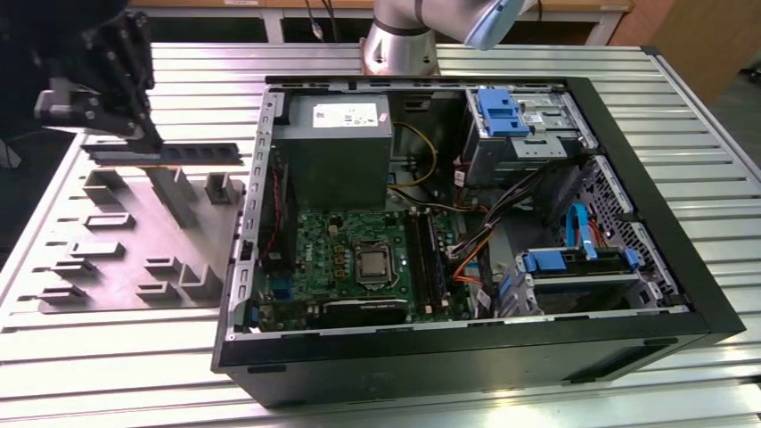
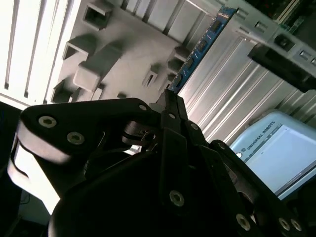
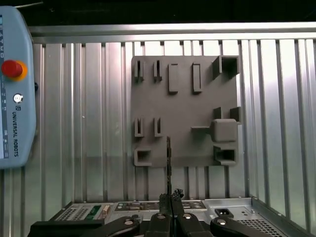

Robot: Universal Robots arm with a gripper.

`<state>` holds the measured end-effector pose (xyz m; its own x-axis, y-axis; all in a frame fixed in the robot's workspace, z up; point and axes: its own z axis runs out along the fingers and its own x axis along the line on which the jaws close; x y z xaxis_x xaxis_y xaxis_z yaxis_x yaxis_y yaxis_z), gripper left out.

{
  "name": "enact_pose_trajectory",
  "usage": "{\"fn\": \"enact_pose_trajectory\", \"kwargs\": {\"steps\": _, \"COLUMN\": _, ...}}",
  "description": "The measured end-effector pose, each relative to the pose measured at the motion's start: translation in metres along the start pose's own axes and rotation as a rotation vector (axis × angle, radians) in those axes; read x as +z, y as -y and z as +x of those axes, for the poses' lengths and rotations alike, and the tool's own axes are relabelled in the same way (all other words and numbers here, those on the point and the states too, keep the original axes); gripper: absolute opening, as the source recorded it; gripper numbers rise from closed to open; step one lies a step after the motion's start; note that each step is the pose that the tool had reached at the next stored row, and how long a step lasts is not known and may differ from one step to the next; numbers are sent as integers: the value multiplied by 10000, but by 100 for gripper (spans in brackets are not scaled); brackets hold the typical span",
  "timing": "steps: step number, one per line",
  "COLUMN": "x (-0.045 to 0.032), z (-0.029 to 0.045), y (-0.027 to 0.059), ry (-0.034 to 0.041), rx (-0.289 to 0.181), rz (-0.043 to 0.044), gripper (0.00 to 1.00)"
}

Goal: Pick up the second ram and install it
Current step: 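Pick up the second ram and move it above second insertion slot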

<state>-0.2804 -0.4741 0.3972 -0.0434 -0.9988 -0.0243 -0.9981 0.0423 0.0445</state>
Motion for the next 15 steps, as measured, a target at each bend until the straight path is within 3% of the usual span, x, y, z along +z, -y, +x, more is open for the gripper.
{"fn": "enact_pose_trajectory", "kwargs": {"steps": 15, "x": -25, "z": -30, "y": 680, "ry": 0, "rx": 0, "rz": 0, "gripper": 11}}
